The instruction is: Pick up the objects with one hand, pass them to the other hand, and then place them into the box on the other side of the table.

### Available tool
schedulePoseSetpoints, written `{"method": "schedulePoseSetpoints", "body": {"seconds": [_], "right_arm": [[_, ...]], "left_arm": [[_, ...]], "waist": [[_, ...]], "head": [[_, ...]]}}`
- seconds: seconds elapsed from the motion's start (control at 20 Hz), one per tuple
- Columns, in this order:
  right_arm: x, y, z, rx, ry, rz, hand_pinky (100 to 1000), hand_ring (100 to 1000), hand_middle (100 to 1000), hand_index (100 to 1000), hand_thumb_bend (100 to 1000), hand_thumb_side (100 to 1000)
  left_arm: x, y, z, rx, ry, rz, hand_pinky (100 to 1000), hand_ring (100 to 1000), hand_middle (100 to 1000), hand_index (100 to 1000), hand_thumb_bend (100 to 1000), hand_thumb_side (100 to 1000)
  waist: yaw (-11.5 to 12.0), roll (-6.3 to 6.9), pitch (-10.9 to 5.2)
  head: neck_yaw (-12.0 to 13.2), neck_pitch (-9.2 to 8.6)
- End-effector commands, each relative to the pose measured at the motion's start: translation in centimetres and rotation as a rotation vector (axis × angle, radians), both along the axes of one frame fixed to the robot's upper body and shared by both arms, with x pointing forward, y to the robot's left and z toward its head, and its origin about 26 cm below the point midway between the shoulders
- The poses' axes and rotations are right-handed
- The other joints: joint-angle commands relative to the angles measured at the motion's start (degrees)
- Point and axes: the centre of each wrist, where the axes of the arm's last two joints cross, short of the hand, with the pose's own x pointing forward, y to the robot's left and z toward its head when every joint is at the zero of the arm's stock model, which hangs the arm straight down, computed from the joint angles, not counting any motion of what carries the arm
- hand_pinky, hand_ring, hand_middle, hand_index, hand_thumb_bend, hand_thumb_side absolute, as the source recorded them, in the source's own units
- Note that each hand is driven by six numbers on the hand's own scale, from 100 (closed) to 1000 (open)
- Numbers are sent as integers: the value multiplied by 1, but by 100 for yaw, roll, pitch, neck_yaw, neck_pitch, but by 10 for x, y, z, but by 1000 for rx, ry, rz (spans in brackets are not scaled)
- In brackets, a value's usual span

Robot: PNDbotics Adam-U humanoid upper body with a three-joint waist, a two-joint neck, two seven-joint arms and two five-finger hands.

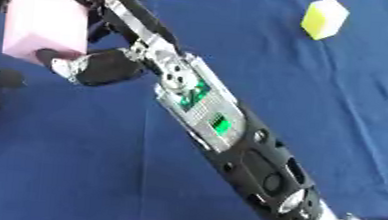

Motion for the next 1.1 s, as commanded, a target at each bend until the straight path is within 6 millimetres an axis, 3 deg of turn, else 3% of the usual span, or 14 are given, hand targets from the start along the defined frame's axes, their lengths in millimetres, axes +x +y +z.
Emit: {"method": "schedulePoseSetpoints", "body": {"seconds": [0.05, 0.25, 0.65, 0.8, 1.1], "right_arm": [[-7, 2, 11, -1, -68, 14, 611, 665, 528, 575, 100, 100], [-7, 2, 9, -33, -127, -12, 579, 655, 528, 574, 100, 100], [-4, 2, 1, -104, -227, -54, 598, 661, 532, 582, 100, 100], [-1, 3, -5, -145, -228, -78, 599, 661, 532, 583, 100, 100], [4, 6, -13, -193, -210, -97, 602, 663, 532, 584, 100, 100]], "left_arm": [[-7, 4, 12, 26, -38, 12, 753, 667, 653, 802, 738, 321], [-13, 1, 16, 12, -48, -1, 751, 665, 653, 807, 731, 352], [-24, 0, 20, -36, -80, 10, 744, 655, 649, 806, 709, 439], [-29, 2, 20, -53, -89, 12, 745, 655, 649, 805, 755, 465], [-37, 4, 21, -58, -96, 7, 744, 653, 647, 802, 765, 473]], "waist": [[7, -60, 0], [14, -59, 20], [7, -50, 59], [8, -45, 68], [9, -46, 77]], "head": [[28, -97], [39, -130], [36, -180], [25, -187], [4, -209]]}}
